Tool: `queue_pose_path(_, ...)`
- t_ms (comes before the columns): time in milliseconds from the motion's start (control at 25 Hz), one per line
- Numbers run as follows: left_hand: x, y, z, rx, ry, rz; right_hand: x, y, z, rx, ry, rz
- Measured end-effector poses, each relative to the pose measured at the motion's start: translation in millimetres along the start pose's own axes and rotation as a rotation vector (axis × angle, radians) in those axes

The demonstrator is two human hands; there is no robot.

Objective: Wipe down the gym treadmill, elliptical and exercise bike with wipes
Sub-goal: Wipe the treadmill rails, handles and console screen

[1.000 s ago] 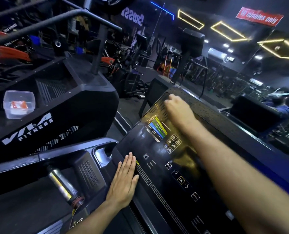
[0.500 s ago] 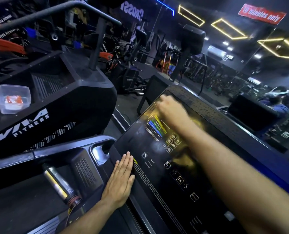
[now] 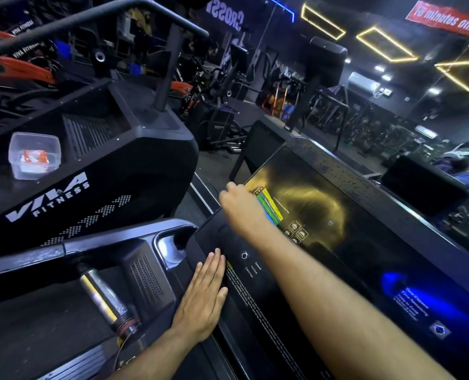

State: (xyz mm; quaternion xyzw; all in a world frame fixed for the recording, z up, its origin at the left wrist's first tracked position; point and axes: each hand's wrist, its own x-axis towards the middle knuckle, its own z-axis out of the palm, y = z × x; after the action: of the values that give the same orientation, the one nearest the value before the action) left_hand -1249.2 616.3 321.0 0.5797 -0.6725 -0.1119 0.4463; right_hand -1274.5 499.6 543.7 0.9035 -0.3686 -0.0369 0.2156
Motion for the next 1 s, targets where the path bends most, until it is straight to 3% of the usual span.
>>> queue_pose_path(120, 0.5, -0.9, 1.0, -0.025, -0.005, -0.010, -8.7, -29.3, 12.3, 0.034, -0.067, -0.093)
queue_pose_path(240, 0.2, 1.8, -2.5, -0.008, -0.018, -0.009, -5.6, -8.4, 0.9, 0.032, -0.019, -0.141)
queue_pose_path(400, 1.9, 5.2, -5.2, -0.012, -0.040, -0.034, -2.0, 67.3, -24.8, -0.019, 0.217, 0.015)
queue_pose_path(520, 1.5, 7.8, -7.0, 0.002, -0.069, -0.056, -10.5, 85.6, -19.8, -0.113, 0.241, 0.070)
queue_pose_path(800, -40.4, 17.8, -26.9, 0.191, -0.238, -0.162, -9.6, 1.8, 20.3, -0.071, 0.126, -0.110)
queue_pose_path(1000, -77.2, 1.7, -36.3, 0.419, -0.283, -0.045, -15.9, -51.6, 53.7, -0.074, 0.007, -0.243)
